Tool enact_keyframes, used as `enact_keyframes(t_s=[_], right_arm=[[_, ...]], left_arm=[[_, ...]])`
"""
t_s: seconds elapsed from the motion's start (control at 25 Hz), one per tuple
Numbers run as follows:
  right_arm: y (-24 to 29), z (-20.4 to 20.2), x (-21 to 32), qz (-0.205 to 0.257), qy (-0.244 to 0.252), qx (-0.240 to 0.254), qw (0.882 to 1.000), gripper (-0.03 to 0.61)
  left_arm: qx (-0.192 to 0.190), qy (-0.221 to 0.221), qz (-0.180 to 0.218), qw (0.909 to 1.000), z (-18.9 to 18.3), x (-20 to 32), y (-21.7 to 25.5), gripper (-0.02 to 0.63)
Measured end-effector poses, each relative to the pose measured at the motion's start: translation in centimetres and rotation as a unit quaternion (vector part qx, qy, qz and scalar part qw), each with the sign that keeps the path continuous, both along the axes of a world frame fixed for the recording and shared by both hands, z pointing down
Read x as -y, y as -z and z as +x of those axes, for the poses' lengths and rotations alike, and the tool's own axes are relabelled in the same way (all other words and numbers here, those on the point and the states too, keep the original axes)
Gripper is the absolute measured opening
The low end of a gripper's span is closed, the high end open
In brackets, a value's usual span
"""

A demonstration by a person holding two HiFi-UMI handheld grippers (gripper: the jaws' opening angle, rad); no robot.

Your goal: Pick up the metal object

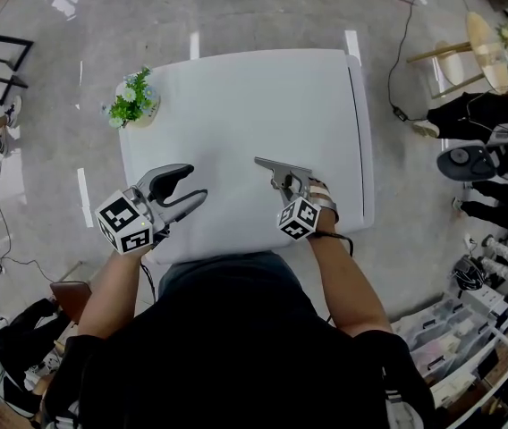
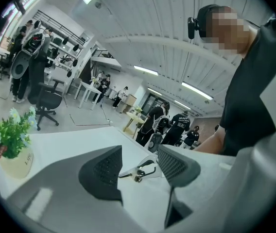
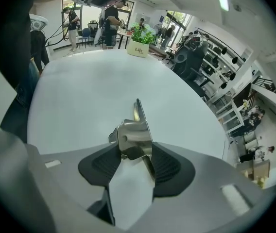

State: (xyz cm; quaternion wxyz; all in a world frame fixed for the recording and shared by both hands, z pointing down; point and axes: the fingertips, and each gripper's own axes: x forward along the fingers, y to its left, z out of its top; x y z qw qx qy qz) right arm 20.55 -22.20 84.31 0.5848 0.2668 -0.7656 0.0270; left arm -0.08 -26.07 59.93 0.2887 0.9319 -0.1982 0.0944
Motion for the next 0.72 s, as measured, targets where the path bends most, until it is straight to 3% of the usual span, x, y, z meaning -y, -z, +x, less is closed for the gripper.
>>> enact_keyframes(t_s=[0.72], right_arm=[[1.2, 0.0, 1.0, 0.026, 0.007, -0.009, 1.0, 0.141]], left_arm=[[-0.014, -0.022, -0.01, 0.9996, 1.1, -0.7, 0.5, 0.229]])
